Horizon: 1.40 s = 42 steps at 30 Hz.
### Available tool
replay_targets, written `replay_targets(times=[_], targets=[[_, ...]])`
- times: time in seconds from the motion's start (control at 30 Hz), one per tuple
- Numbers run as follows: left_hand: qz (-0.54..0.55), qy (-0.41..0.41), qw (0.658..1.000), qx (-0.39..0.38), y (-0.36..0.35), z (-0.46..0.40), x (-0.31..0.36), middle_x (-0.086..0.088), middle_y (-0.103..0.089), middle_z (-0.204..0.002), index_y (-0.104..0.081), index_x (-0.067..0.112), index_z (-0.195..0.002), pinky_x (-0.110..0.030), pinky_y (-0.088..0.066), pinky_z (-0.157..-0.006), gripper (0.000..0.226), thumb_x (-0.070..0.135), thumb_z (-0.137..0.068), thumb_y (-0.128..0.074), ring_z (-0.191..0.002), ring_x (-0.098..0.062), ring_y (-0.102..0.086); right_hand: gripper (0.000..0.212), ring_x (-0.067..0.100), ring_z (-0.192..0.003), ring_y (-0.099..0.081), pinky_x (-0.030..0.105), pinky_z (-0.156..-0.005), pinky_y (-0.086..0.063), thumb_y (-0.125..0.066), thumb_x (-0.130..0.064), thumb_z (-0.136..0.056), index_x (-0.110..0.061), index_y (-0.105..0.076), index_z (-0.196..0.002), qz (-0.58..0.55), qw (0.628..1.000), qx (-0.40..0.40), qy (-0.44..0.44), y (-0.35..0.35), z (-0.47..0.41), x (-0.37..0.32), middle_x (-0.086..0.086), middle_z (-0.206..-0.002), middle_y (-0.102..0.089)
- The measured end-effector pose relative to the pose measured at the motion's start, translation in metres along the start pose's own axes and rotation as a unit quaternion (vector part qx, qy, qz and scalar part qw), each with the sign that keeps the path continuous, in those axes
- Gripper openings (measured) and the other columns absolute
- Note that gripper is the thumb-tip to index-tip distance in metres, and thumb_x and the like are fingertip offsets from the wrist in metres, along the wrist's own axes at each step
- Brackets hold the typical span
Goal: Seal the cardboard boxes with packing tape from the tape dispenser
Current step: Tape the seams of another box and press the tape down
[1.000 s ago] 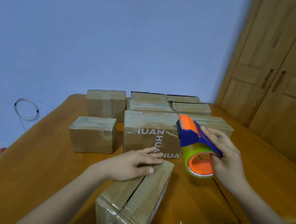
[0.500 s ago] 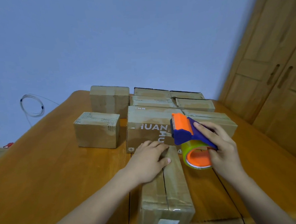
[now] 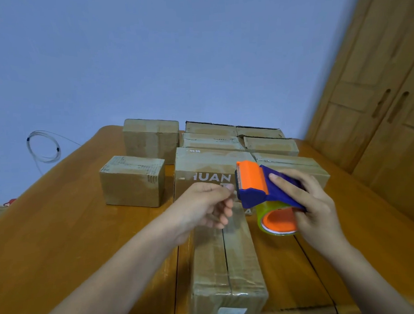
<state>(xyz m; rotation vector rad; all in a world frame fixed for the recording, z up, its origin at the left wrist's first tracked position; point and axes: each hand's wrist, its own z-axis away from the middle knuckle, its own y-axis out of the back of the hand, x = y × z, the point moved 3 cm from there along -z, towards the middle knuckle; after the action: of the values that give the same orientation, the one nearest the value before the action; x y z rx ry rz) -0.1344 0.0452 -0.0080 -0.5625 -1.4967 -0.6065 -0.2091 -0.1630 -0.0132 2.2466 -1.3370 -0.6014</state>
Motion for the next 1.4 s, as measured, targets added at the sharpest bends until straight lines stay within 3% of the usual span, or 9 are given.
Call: replay_targets(times=[0.13, 0.23, 0.4, 0.5, 0.8, 1.1, 1.17, 1.27, 1.4], targets=[[0.008, -0.014, 1.0, 0.02, 0.004, -0.002, 0.004, -0.002, -0.057, -0.06, -0.061, 0.014, -0.065, -0.028, -0.052, -0.063, 0.034, 0.027, -0.096, -0.053, -0.053, -0.012, -0.053, 0.069, 0.016, -0.116, -0.043, 0.008, -0.096, -0.034, -0.044, 0.0, -0.085, -0.042, -0.041, -0.139, 0.006, 1.0, -0.009, 0.007, 0.001, 0.0, 0.0, 0.001, -0.13, -0.046], [-0.02, -0.03, 0.998, 0.043, 0.008, -0.004, 0.011, 0.001, -0.057, -0.057, -0.06, 0.017, -0.062, -0.022, -0.048, -0.057, 0.037, 0.027, -0.096, -0.052, -0.051, -0.01, -0.051, 0.051, 0.02, -0.115, -0.043, 0.006, -0.096, -0.032, -0.043, -0.01, -0.088, -0.029, -0.045, -0.135, 0.038, 0.999, -0.016, 0.035, 0.003, -0.007, 0.0, 0.003, -0.129, -0.045], [-0.061, -0.018, 0.997, 0.048, 0.015, -0.013, 0.008, 0.002, -0.054, -0.054, -0.059, 0.015, -0.061, -0.021, -0.042, -0.053, 0.037, 0.022, -0.097, -0.052, -0.048, -0.009, -0.046, 0.078, 0.026, -0.115, -0.044, 0.036, -0.088, -0.046, -0.071, 0.008, -0.076, -0.029, -0.041, -0.138, 0.1, 0.989, -0.076, 0.076, -0.002, -0.012, 0.011, 0.008, -0.129, -0.046], [-0.078, 0.0, 0.995, 0.059, 0.035, -0.014, 0.001, 0.003, -0.053, -0.057, -0.058, 0.014, -0.064, -0.019, -0.037, -0.05, 0.034, 0.025, -0.096, -0.054, -0.05, -0.009, -0.043, 0.088, 0.027, -0.117, -0.044, 0.045, -0.084, -0.052, -0.078, 0.003, -0.07, -0.032, -0.038, -0.14, 0.128, 0.982, -0.116, 0.075, 0.002, -0.004, 0.028, 0.009, -0.132, -0.047], [-0.106, 0.003, 0.99, 0.09, 0.089, -0.005, -0.028, -0.005, -0.052, -0.061, -0.056, 0.009, -0.068, -0.017, -0.039, -0.048, 0.029, 0.031, -0.088, -0.057, -0.051, -0.011, -0.045, 0.107, 0.025, -0.113, -0.043, 0.044, -0.08, -0.05, -0.08, 0.014, -0.06, -0.037, -0.035, -0.142, 0.157, 0.973, -0.16, 0.05, 0.018, 0.013, 0.07, 0.008, -0.127, -0.049], [-0.016, -0.019, 0.998, 0.058, 0.096, -0.01, -0.048, -0.005, -0.05, -0.064, -0.056, 0.014, -0.068, -0.023, -0.044, -0.052, 0.046, 0.056, -0.088, -0.057, -0.056, -0.017, -0.051, 0.091, 0.026, -0.114, -0.043, 0.047, -0.079, -0.051, -0.081, 0.007, -0.065, -0.033, -0.041, -0.137, 0.154, 0.974, -0.16, 0.051, 0.02, 0.005, 0.076, 0.013, -0.125, -0.056], [0.003, -0.024, 0.998, 0.062, 0.094, -0.009, -0.052, -0.006, -0.05, -0.064, -0.056, 0.014, -0.067, -0.026, -0.045, -0.054, 0.047, 0.052, -0.092, -0.05, -0.057, -0.019, -0.051, 0.091, 0.025, -0.114, -0.044, 0.047, -0.081, -0.051, -0.08, 0.005, -0.066, -0.034, -0.041, -0.138, 0.156, 0.972, -0.167, 0.059, 0.022, 0.005, 0.077, 0.008, -0.127, -0.052], [-0.015, -0.031, 0.997, 0.066, 0.091, -0.01, -0.053, -0.006, -0.051, -0.063, -0.056, 0.013, -0.068, -0.024, -0.047, -0.054, 0.046, 0.054, -0.088, -0.057, -0.057, -0.019, -0.052, 0.089, 0.025, -0.113, -0.046, 0.047, -0.082, -0.051, -0.078, 0.005, -0.069, -0.036, -0.04, -0.139, 0.157, 0.97, -0.17, 0.07, 0.022, 0.005, 0.077, 0.007, -0.126, -0.052], [-0.05, -0.015, 0.994, 0.095, 0.089, -0.013, -0.05, -0.006, -0.051, -0.06, -0.054, 0.009, -0.068, -0.028, -0.045, -0.057, 0.034, 0.034, -0.091, -0.055, -0.055, -0.019, -0.051, 0.091, 0.026, -0.114, -0.046, 0.048, -0.08, -0.052, -0.078, 0.003, -0.07, -0.039, -0.038, -0.14, 0.156, 0.97, -0.168, 0.076, 0.025, 0.002, 0.078, 0.007, -0.127, -0.052]])
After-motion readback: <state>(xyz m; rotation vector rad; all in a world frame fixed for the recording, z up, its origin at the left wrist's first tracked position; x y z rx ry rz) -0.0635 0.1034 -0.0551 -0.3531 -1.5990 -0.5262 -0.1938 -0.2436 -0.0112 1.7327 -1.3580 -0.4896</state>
